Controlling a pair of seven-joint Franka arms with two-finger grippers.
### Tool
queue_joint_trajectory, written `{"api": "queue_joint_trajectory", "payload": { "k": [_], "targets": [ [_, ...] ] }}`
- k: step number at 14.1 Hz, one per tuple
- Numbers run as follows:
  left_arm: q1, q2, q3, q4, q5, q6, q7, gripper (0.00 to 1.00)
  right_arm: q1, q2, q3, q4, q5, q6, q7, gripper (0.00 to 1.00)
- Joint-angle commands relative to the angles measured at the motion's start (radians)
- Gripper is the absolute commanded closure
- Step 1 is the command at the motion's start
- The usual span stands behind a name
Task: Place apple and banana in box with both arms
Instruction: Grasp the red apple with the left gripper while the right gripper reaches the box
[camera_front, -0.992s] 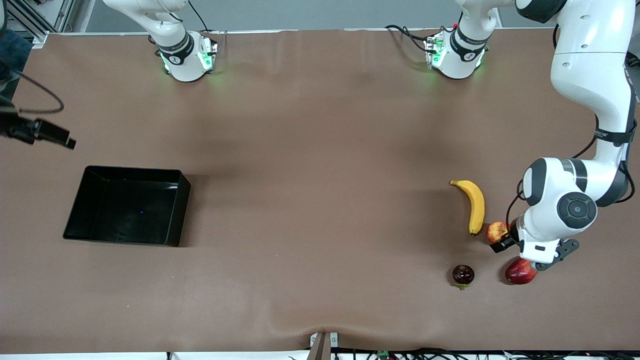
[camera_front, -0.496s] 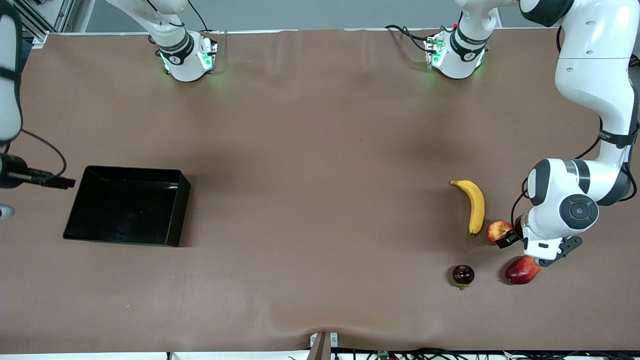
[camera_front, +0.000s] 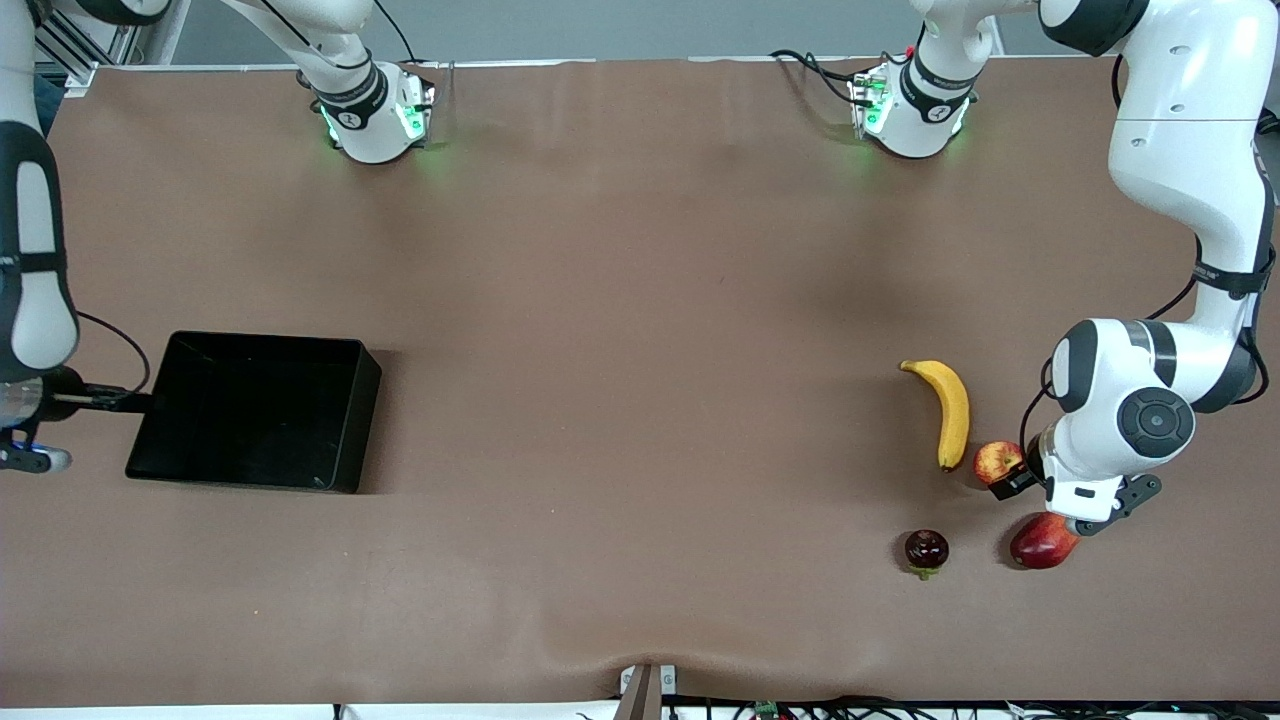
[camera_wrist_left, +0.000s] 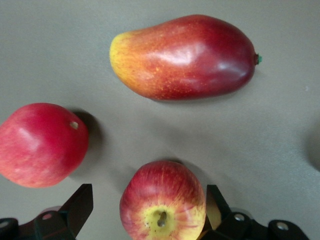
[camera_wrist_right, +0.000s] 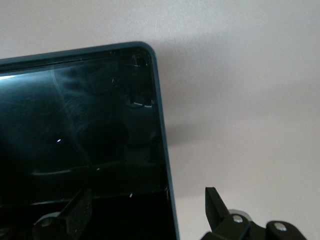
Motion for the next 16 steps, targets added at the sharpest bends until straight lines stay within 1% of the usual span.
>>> {"api": "queue_joint_trajectory", "payload": {
  "k": [1,3,5,6,7,8,9,11,12,15,16],
  "targets": [
    [0.01,0.005,-0.007,0.001,-0.034,0.02,0.015,0.0,-0.033,0.051,0.017,0.006,-0.002,0.067,-0.081,0.0],
    [0.01,0.008,-0.005,-0.005,-0.037,0.02,0.02,0.0,-0.041,0.079,0.017,-0.019,0.0,0.14,-0.155,0.0],
    [0.011,0.014,-0.005,-0.006,-0.037,0.02,0.022,0.0,-0.041,0.082,0.019,-0.053,0.001,0.194,-0.174,0.0],
    [0.01,0.018,-0.005,-0.008,-0.037,0.02,0.022,0.0,-0.041,0.082,0.019,-0.056,0.007,0.2,-0.171,0.0],
    [0.01,0.026,-0.007,-0.008,-0.037,0.022,0.022,0.0,-0.041,0.082,0.019,-0.057,0.022,0.196,-0.171,0.34],
    [0.01,0.029,-0.007,-0.008,-0.037,0.022,0.022,0.0,-0.041,0.082,0.019,-0.057,0.041,0.191,-0.163,0.85],
    [0.01,0.034,-0.008,-0.008,-0.037,0.022,0.022,0.0,-0.039,0.082,0.019,-0.057,0.056,0.19,-0.162,1.0],
    [0.01,0.034,-0.008,-0.006,-0.058,0.022,0.021,0.0,-0.039,0.083,0.019,-0.059,0.061,0.188,-0.161,1.0],
    [0.011,0.032,-0.008,-0.006,-0.07,0.02,0.026,0.12,-0.038,0.083,0.019,-0.059,0.061,0.188,-0.161,1.0],
    [0.01,0.023,-0.01,-0.005,-0.075,0.01,0.034,0.89,-0.033,0.073,0.024,-0.053,0.061,0.188,-0.161,1.0],
    [0.008,0.017,-0.011,-0.005,-0.083,-0.003,0.034,1.0,-0.025,0.063,0.025,-0.05,0.062,0.187,-0.161,1.0]
  ]
}}
